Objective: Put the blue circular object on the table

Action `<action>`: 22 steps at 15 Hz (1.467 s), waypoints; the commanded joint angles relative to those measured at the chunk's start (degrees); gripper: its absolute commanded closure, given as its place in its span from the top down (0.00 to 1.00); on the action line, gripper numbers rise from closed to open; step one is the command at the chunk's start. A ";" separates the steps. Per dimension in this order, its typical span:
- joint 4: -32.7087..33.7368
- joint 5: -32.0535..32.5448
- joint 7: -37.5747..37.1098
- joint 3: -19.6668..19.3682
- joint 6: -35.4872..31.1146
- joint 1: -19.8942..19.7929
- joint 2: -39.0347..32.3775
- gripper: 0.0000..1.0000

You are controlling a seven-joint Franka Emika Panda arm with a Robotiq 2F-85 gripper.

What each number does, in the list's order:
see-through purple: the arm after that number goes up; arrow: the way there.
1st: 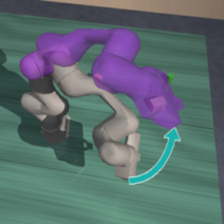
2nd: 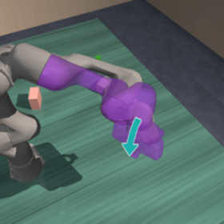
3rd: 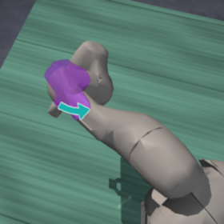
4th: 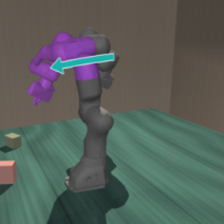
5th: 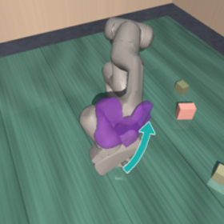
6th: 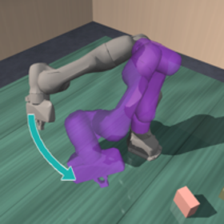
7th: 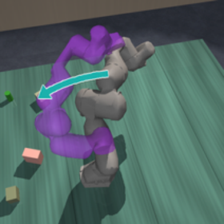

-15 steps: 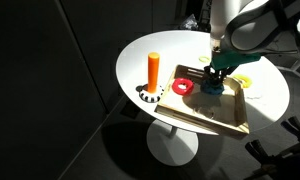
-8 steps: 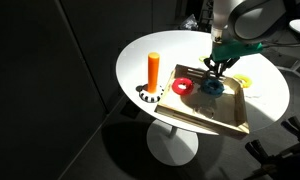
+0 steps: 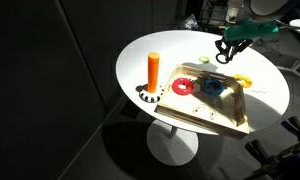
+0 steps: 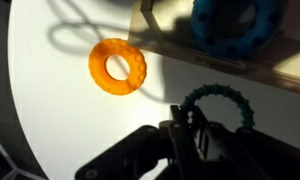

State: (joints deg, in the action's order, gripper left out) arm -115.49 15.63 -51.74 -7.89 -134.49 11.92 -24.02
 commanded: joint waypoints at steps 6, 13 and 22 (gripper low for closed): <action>-1.55 -2.47 6.21 1.23 6.34 -4.08 3.76 0.76; 0.06 -14.69 29.87 5.53 20.90 -8.77 8.24 1.00; 0.32 -14.50 38.57 6.74 35.36 -8.53 17.61 1.00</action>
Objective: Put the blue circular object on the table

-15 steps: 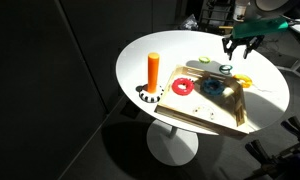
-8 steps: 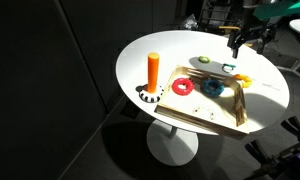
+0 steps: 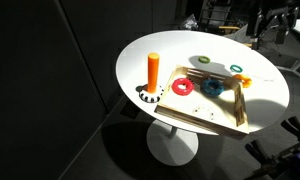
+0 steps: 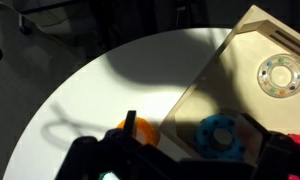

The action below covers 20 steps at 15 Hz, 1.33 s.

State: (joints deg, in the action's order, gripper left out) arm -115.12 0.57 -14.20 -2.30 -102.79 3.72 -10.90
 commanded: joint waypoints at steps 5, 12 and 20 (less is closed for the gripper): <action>-0.17 0.12 1.02 2.92 7.13 -0.27 11.68 1.00; -1.77 -0.04 1.32 4.71 6.98 -0.37 21.00 1.00; -1.08 -0.08 0.18 5.52 6.69 -0.60 21.73 1.00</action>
